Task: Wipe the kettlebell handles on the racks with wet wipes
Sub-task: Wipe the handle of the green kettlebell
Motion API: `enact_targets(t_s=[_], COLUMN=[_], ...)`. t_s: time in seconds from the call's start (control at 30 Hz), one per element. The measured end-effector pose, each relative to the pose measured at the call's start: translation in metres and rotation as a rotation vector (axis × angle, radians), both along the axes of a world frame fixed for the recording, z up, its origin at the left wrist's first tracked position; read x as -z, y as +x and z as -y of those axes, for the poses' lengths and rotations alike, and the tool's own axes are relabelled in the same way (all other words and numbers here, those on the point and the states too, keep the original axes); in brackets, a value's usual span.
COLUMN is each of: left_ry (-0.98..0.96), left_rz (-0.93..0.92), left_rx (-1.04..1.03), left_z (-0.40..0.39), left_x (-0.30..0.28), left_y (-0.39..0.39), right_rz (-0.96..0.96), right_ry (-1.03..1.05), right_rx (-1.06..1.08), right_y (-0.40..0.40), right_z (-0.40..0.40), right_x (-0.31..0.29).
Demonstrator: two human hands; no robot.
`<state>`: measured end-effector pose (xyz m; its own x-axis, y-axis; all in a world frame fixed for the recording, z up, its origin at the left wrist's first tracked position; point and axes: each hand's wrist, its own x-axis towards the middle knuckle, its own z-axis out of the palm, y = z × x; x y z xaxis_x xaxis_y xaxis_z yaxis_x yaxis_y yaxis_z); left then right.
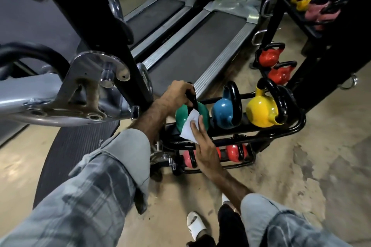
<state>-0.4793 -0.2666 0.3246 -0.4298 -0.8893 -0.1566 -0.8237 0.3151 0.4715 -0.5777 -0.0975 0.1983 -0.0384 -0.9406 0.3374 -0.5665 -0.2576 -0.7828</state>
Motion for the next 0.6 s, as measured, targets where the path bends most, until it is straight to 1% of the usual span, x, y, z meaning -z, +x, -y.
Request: enact_targets(t_s=[0.1, 0.17, 0.3, 0.37, 0.47, 0.53, 0.6], left_ry=[-0.044, -0.071, -0.053, -0.047, -0.052, -0.054, -0.057], left_rz=[-0.021, -0.045, -0.076, -0.093, -0.127, -0.126, -0.135], left_rx=[0.006, 0.006, -0.046, -0.061, -0.064, -0.06, -0.071], left_z=[-0.003, -0.005, -0.007, -0.006, -0.006, -0.006, -0.007], left_x=[0.0, -0.001, -0.001, 0.001, 0.002, 0.004, 0.007], left_y=[0.001, 0.002, 0.001, 0.001, 0.002, 0.003, 0.003], right_rz=[-0.054, -0.143, -0.451, -0.575, -0.721, -0.786, -0.803], right_ry=[-0.012, -0.03, -0.151, -0.178, -0.205, -0.207, -0.19], right_rx=[-0.019, -0.055, -0.157, -0.218, -0.26, -0.252, -0.258], right_y=[-0.001, -0.004, -0.023, -0.034, -0.041, -0.041, -0.041], right_z=[0.023, 0.04, 0.026, 0.014, 0.029, 0.042, 0.04], right_x=[-0.013, -0.021, 0.001, 0.01, -0.007, -0.023, -0.025])
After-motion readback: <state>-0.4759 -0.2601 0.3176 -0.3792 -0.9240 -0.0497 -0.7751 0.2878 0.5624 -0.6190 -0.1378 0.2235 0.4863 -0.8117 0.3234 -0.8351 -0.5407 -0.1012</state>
